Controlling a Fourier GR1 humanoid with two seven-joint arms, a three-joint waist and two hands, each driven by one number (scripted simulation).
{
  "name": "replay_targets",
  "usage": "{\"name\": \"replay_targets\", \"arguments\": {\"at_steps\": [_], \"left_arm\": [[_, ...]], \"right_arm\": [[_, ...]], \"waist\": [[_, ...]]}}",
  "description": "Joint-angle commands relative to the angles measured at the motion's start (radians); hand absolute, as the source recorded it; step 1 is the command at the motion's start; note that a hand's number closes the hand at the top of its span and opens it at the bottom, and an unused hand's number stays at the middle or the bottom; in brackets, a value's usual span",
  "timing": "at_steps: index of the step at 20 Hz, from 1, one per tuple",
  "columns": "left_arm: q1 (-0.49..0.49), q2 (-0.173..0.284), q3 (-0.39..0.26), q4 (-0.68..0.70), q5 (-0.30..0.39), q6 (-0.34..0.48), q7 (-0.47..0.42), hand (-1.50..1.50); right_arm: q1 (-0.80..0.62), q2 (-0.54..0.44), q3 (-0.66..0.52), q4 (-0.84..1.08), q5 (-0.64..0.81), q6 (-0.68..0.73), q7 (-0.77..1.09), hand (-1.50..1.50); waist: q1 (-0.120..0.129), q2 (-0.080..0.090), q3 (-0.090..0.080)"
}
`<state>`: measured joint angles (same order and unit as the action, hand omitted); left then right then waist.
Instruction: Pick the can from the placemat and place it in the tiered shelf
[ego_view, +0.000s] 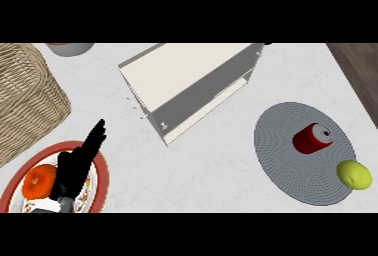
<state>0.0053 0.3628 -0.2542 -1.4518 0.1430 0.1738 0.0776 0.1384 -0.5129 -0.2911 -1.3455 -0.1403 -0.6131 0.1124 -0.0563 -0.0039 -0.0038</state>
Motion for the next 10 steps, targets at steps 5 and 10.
{"name": "replay_targets", "arguments": {"at_steps": [5,10], "left_arm": [[-0.04,-0.004,0.019,0.126,0.005,-0.105,-0.091,0.0],[-0.048,-0.029,0.005,0.142,-0.017,-0.086,-0.088,0.0]], "right_arm": [[0.138,0.038,0.135,-0.407,0.066,0.005,0.145,-1.5],[0.125,-0.138,0.225,-0.552,0.102,0.109,0.518,-1.5]], "waist": [[0.043,0.003,0.001],[0.057,0.007,-0.001]]}}
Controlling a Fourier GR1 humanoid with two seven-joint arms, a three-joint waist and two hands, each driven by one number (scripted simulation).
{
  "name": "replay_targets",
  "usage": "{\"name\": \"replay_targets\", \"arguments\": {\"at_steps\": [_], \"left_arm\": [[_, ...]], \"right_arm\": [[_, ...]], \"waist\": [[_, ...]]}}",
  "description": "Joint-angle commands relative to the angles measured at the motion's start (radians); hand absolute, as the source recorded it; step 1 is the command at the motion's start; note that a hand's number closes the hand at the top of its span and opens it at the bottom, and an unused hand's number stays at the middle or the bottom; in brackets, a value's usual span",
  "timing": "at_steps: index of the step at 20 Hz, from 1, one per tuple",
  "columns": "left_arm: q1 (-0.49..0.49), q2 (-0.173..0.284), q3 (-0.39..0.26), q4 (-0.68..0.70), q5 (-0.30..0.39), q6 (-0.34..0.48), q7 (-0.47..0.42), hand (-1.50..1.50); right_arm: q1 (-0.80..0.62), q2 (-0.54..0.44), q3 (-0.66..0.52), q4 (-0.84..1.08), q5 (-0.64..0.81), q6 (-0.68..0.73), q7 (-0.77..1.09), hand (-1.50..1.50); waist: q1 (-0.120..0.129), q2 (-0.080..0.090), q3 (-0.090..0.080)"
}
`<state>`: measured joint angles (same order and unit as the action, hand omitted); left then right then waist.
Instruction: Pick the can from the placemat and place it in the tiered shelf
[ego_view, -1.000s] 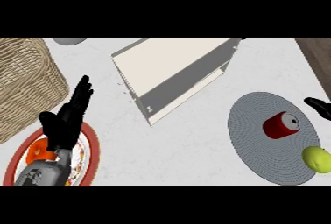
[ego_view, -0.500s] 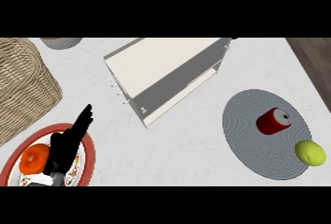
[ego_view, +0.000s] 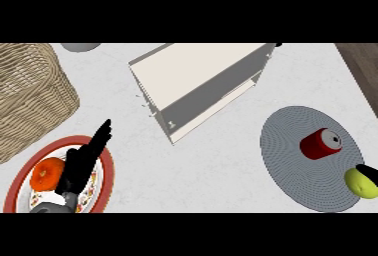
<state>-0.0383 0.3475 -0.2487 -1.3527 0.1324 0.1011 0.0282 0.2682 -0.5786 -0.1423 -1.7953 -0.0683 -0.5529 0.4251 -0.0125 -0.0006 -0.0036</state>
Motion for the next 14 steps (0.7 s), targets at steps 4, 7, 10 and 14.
{"name": "replay_targets", "arguments": {"at_steps": [4,7,10,14], "left_arm": [[-0.008,-0.02,-0.034,-0.016,-0.02,-0.008,0.01,0.0],[-0.034,0.003,-0.001,0.016,-0.008,-0.026,-0.006,0.0],[-0.039,-0.005,-0.027,-0.002,-0.02,-0.038,0.003,0.0],[-0.043,-0.011,-0.018,0.041,-0.021,-0.057,-0.036,0.0]], "right_arm": [[0.016,-0.275,0.123,-0.054,0.144,0.155,0.426,-1.5],[-0.001,-0.413,0.146,-0.069,0.21,0.244,0.615,-1.5],[-0.073,-0.472,0.212,-0.018,0.274,0.313,0.787,-1.5],[-0.29,-0.421,0.329,-0.007,0.308,0.38,0.962,-1.5]], "waist": [[0.042,0.01,-0.004],[0.049,0.017,-0.008],[0.08,0.02,-0.004],[0.083,0.017,0.0]]}}
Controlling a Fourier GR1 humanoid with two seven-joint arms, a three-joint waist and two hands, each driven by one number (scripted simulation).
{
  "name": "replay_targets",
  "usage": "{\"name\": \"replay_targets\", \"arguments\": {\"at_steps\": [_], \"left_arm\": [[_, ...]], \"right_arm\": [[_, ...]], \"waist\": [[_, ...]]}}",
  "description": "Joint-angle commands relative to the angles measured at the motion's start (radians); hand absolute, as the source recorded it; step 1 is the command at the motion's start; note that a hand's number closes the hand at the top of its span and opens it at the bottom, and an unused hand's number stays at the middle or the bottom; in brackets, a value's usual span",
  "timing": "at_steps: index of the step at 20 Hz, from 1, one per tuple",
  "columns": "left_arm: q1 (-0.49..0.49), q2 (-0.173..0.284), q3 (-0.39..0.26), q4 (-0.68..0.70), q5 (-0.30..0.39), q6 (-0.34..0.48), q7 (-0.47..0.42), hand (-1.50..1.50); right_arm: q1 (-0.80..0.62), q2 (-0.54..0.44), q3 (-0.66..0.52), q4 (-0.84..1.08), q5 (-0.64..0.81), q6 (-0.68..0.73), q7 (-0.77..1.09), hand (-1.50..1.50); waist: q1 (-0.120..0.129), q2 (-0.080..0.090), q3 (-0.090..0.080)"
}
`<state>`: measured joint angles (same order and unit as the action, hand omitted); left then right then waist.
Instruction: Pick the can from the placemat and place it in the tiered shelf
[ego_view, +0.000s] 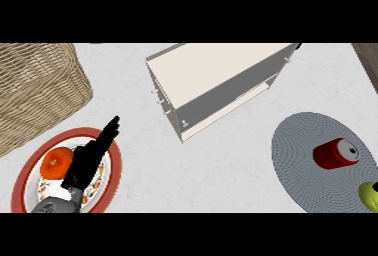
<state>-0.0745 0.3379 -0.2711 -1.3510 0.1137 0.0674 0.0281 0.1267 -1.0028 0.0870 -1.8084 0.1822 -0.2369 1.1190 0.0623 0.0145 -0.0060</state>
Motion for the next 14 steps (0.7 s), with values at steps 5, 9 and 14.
{"name": "replay_targets", "arguments": {"at_steps": [5,9,14], "left_arm": [[-0.006,-0.042,-0.007,0.052,-0.023,0.01,-0.032,0.0],[-0.074,-0.046,-0.01,0.007,-0.026,0.019,0.064,0.0],[0.003,-0.012,0.023,0.012,-0.004,-0.015,0.005,0.0]], "right_arm": [[-0.333,0.1,0.153,0.12,-0.016,0.159,0.317,-1.5],[-0.431,0.215,0.225,0.275,0.034,0.137,0.351,-1.5],[-0.503,0.287,0.244,0.397,0.058,0.151,0.356,-1.5]], "waist": [[-0.003,-0.001,0.003],[0.009,0.0,0.004],[-0.015,-0.008,0.005]]}}
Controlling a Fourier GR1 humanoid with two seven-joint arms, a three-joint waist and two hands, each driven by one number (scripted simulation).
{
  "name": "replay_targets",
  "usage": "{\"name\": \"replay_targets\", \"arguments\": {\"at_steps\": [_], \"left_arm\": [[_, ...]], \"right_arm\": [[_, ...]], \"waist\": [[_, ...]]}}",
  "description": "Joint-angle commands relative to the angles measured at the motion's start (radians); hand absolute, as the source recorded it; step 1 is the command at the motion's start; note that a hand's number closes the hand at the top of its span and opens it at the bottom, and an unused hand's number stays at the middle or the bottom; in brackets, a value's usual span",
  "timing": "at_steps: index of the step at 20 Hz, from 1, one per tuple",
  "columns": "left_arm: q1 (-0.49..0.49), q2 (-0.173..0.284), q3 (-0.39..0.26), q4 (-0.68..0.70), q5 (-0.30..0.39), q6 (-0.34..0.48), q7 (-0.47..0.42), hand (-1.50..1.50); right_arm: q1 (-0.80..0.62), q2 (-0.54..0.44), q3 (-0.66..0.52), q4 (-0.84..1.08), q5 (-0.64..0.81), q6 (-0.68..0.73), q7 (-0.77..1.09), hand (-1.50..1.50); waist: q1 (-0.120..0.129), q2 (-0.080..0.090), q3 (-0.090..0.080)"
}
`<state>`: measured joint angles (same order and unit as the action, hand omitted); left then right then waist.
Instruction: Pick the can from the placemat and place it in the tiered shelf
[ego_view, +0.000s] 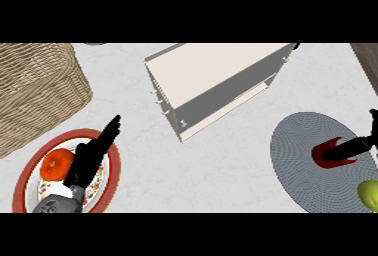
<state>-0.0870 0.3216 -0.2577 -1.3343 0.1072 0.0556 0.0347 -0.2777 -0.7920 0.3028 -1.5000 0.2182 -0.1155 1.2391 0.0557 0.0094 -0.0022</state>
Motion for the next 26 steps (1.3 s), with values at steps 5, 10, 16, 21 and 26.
{"name": "replay_targets", "arguments": {"at_steps": [5,10,16,21,26], "left_arm": [[0.016,-0.007,0.01,-0.009,-0.015,0.019,0.01,0.0],[0.1,-0.004,0.004,-0.043,-0.027,0.027,-0.022,0.0],[0.087,-0.003,0.024,-0.038,-0.01,-0.003,-0.017,0.0],[0.086,-0.015,0.028,-0.072,-0.024,0.02,0.004,0.0],[0.084,-0.027,0.027,-0.066,-0.045,0.029,0.025,0.0]], "right_arm": [[-0.128,0.118,0.055,0.162,0.1,0.045,0.248,-1.5],[-0.137,0.125,0.035,0.18,0.119,0.096,0.248,-1.5],[-0.135,0.176,0.034,0.242,0.171,0.105,0.233,-1.5],[-0.109,0.213,0.036,0.243,0.198,0.118,0.24,-1.5],[-0.122,0.214,-0.013,0.295,0.203,0.147,0.18,-1.5]], "waist": [[-0.029,-0.008,0.0],[-0.039,-0.015,-0.001],[-0.043,-0.011,0.001],[-0.05,-0.013,0.001],[-0.052,-0.011,0.002]]}}
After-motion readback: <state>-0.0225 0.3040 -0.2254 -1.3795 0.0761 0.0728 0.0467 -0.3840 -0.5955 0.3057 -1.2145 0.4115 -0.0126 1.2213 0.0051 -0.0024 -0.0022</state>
